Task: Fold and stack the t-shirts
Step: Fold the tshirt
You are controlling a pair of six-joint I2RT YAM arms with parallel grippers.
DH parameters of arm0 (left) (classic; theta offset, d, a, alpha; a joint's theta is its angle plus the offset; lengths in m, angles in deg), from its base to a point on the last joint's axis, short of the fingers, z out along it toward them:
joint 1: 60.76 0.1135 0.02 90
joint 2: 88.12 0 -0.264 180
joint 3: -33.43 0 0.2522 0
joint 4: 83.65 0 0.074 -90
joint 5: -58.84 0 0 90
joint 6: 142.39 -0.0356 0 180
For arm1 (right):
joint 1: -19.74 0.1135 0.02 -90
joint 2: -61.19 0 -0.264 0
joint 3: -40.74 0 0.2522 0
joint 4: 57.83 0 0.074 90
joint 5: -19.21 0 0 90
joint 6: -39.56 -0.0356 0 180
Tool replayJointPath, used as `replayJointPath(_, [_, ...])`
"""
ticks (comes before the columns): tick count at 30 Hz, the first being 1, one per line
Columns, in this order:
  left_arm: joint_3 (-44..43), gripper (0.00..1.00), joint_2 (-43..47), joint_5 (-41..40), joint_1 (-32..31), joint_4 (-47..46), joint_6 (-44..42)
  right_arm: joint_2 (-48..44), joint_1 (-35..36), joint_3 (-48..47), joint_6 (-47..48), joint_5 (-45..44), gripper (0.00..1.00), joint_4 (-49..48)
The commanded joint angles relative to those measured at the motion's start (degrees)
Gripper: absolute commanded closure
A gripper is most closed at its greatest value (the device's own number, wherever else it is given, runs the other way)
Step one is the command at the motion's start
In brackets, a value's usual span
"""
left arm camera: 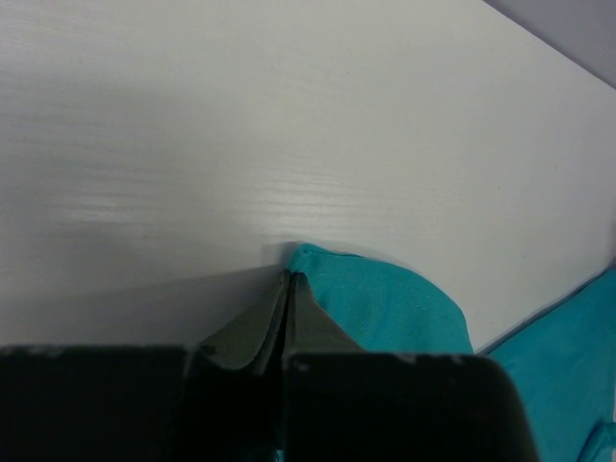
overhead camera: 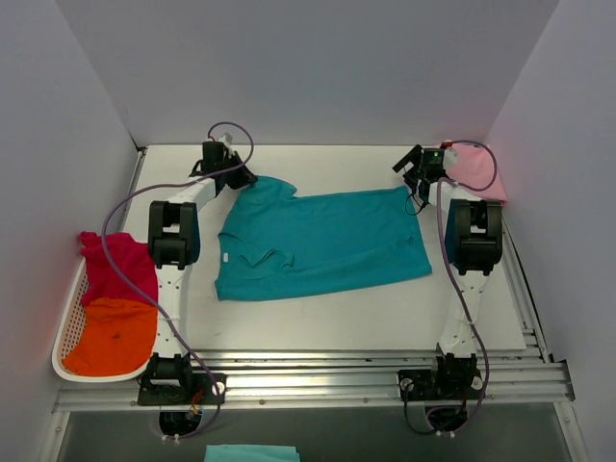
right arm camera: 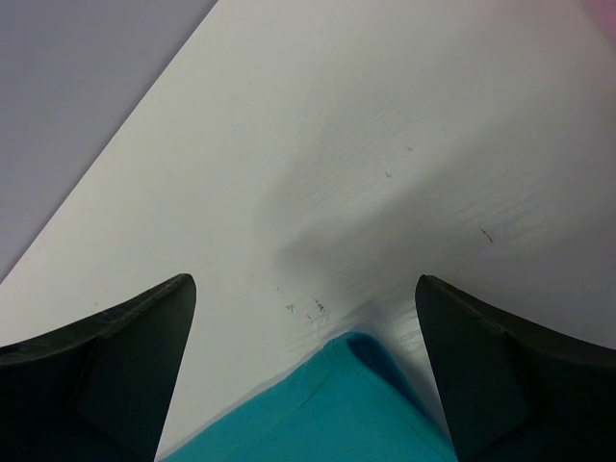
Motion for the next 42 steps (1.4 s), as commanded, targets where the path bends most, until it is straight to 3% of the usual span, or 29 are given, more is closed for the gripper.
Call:
replayJointPath(1, [1.48,0.98,2.01,-0.28,0.66,0.77,-0.47,2.0,0.99,-0.07,0.04,0.35,0.07,4.2])
replayJointPath(12, [1.92,0.98,1.57,0.07,0.84,-0.03,0.23,-0.55,1.34,3.88,-0.49,0.09,0.17,4.02])
replayJointPath(19, [2.54,0.98,1.48,0.25,0.92,-0.64,0.58,-1.69,1.34,5.64,-0.41,0.09,0.41,4.11])
replayJointPath(24, [2.8,0.98,1.57,0.43,0.92,-0.73,0.58,-2.83,1.34,7.92,0.03,0.0,0.46,3.59])
replayJointPath(27, [2.98,0.98,1.65,0.34,1.01,-1.08,0.85,-3.71,1.34,10.03,0.38,0.0,0.6,2.79])
replayJointPath(29, [2.98,0.98,1.57,0.51,1.01,-1.26,1.11,-3.72,1.34,10.39,0.65,0.18,0.79,2.79])
replayJointPath(30, [3.06,0.98,1.57,0.51,1.01,-1.34,1.11,-3.72,1.34,10.39,0.74,0.26,0.79,2.79])
replayJointPath(31, [2.98,0.98,1.57,0.6,1.01,-1.43,1.2,-3.72,1.34,10.39,0.82,0.35,0.99,2.88])
replayJointPath(42, [3.24,0.98,4.45,-0.1,1.01,-1.08,0.41,-3.54,1.34,9.51,1.26,0.35,1.0,3.05])
